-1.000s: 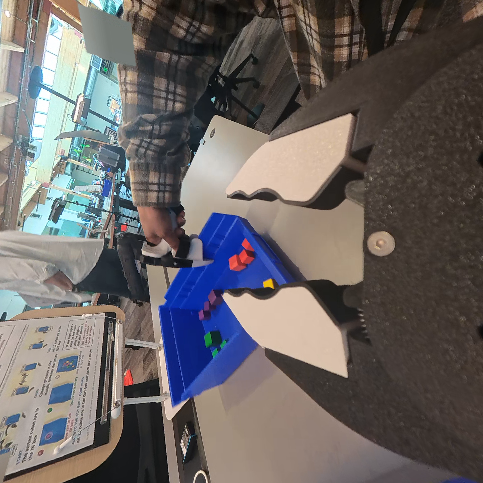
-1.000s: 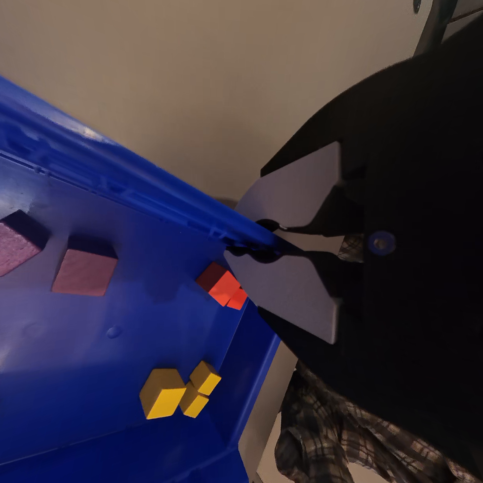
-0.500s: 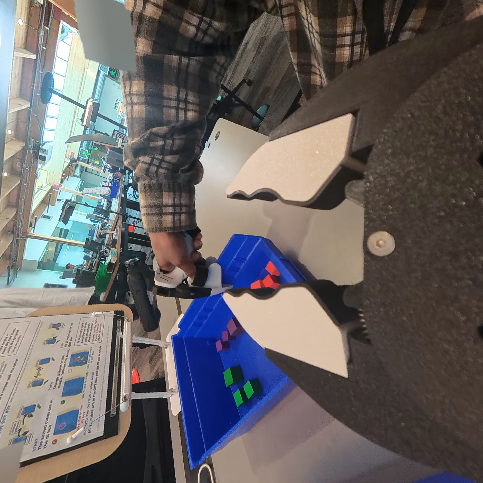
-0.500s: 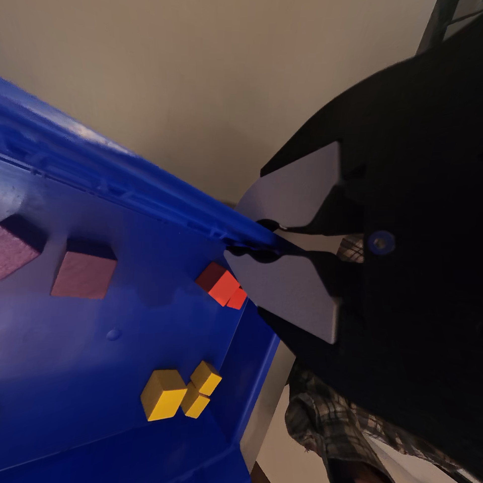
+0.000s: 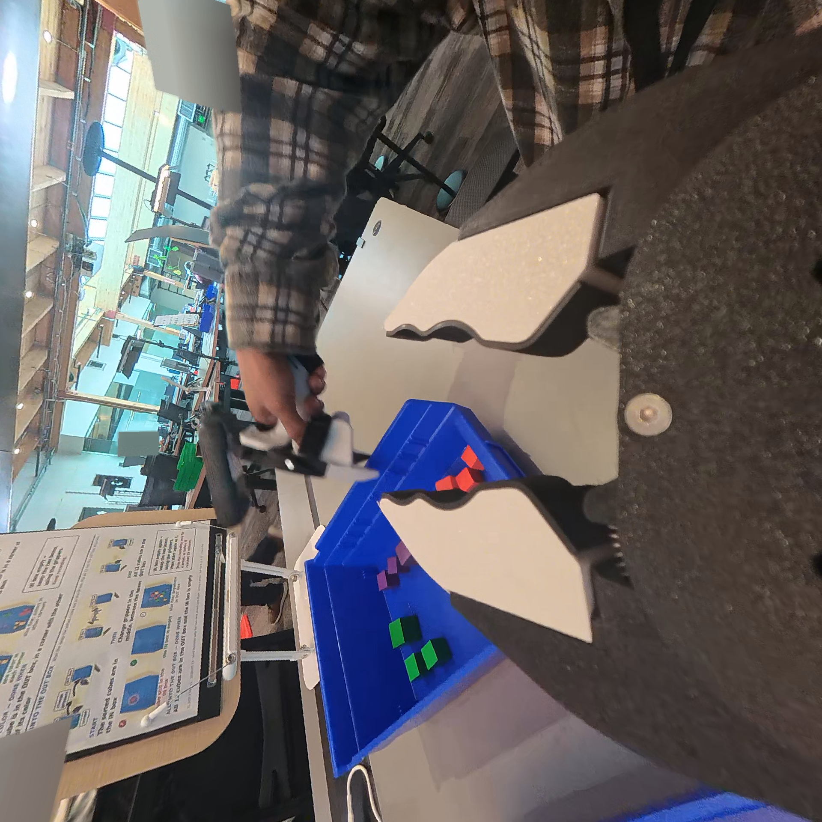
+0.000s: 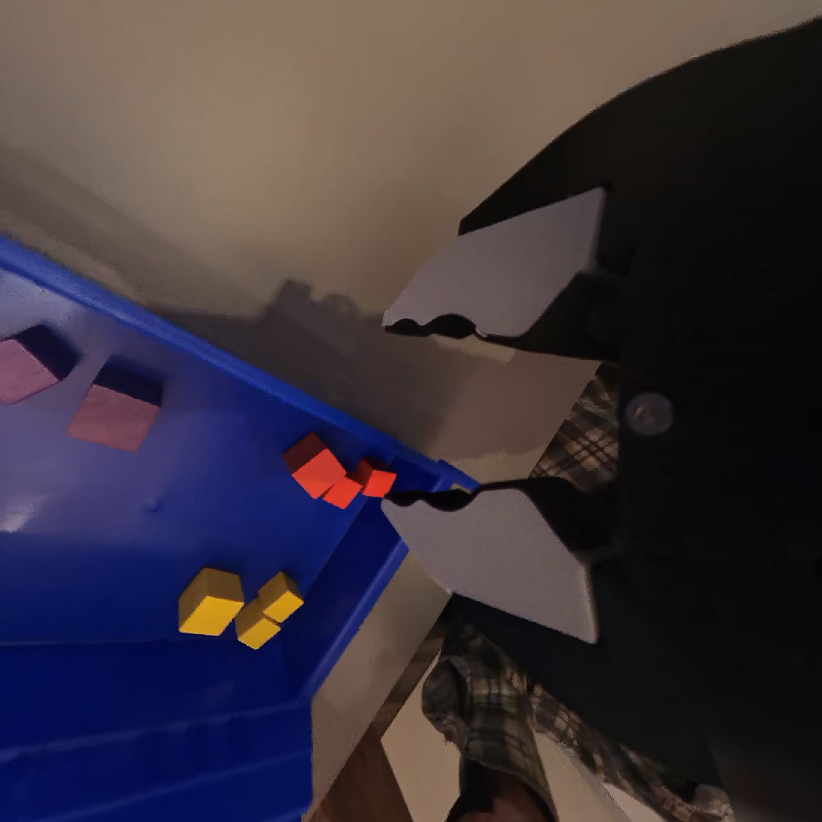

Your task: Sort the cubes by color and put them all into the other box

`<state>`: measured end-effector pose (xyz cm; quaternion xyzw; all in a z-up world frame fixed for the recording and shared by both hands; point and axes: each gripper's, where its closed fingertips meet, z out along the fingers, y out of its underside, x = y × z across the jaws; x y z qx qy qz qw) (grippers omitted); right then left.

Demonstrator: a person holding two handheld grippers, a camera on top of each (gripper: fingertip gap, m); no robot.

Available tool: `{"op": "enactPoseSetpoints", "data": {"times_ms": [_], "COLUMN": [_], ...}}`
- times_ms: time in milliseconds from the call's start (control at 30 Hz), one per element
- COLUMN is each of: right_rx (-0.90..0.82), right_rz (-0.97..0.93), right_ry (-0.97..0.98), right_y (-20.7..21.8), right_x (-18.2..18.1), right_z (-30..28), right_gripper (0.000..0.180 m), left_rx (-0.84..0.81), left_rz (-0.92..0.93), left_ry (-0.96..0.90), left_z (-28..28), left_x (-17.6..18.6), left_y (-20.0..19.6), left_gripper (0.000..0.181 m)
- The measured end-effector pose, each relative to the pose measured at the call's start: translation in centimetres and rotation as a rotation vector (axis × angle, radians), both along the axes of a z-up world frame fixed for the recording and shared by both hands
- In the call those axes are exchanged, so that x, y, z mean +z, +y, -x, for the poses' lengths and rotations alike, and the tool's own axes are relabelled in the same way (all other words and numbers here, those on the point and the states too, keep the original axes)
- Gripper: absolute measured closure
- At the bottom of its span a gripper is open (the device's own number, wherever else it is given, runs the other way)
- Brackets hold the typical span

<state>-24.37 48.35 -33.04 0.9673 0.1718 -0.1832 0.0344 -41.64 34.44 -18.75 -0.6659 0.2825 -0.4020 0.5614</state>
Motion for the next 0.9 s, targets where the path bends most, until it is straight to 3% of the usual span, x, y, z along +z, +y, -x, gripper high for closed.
{"op": "enactPoseSetpoints", "data": {"times_ms": [200,367,533,733,900], "right_rx": [0.007,-0.074,-0.179,-0.18,-0.177], "right_rz": [-0.278,-0.665,-0.94,-1.045,-1.159], "right_ry": [0.182,0.396,0.567,0.528,0.483], "right_y": [-0.3,-1.5,-3.5,-3.9,-3.6], "right_x": [3.7,5.0,3.8,1.4,1.1], "right_z": [-5.2,-11.0,-16.3,-20.3,-21.9], "right_gripper": [0.094,0.093,0.101,0.105,0.111], "left_rx": [0.021,0.076,0.212,0.467,0.581], "left_rz": [0.015,0.031,0.025,0.095,0.213], "left_ry": [0.014,0.058,0.136,0.353,0.443], "left_z": [0.3,0.7,2.4,9.3,16.2], "left_x": [-0.6,-1.6,-1.4,-0.2,1.3], "left_y": [0.7,1.9,3.6,7.9,11.2], "left_gripper": [0.116,0.115,0.113,0.109,0.112]}}
